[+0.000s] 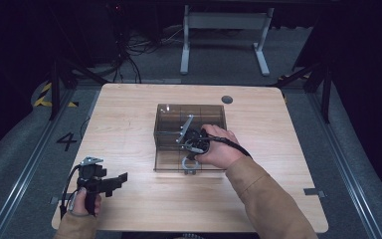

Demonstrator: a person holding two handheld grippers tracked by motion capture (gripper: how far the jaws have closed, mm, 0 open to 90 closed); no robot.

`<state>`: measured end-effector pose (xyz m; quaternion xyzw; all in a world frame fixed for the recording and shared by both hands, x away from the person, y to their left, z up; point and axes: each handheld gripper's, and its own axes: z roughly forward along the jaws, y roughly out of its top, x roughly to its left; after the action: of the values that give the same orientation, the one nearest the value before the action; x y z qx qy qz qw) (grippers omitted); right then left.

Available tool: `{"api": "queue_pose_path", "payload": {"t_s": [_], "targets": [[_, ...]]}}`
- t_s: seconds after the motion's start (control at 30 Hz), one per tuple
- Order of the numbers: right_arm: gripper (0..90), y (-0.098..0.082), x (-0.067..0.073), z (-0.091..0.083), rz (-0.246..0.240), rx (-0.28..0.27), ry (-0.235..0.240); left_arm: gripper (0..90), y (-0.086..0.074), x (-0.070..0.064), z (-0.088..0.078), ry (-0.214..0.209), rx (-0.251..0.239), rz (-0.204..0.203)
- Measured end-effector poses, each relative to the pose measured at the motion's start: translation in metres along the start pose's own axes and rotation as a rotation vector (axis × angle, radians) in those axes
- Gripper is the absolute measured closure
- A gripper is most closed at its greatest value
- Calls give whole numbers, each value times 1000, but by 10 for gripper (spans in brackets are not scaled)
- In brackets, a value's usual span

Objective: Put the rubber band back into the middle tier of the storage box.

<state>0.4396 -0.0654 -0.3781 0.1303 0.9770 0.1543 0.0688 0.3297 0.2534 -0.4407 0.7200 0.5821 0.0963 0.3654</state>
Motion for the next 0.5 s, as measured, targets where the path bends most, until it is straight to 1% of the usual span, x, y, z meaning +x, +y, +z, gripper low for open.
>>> {"api": "queue_pose_path", "payload": {"t_s": [0.03,0.07,0.13,0.23,0.27,0.4,0.47,0.5], "targets": [[706,-1,-1,-2,-6,-10,-4,158,0,0,0,0,0,0],[701,-1,0,-4,8,-17,-4,158,0,0,0,0,0,1],[691,-2,-1,-8,16,-37,-12,158,0,0,0,0,0,0],[680,-5,-2,-16,35,-84,-9,158,0,0,0,2,-1,-2],[678,-6,-3,-18,32,-102,-14,158,0,0,0,1,1,-1],[675,-11,-3,-26,42,-154,-18,158,0,-1,1,0,3,-3],[674,-13,-2,-30,49,-166,-19,158,0,-2,1,1,2,-5],[673,-15,-1,-33,59,-169,-14,158,0,-2,1,1,4,-2]]}}
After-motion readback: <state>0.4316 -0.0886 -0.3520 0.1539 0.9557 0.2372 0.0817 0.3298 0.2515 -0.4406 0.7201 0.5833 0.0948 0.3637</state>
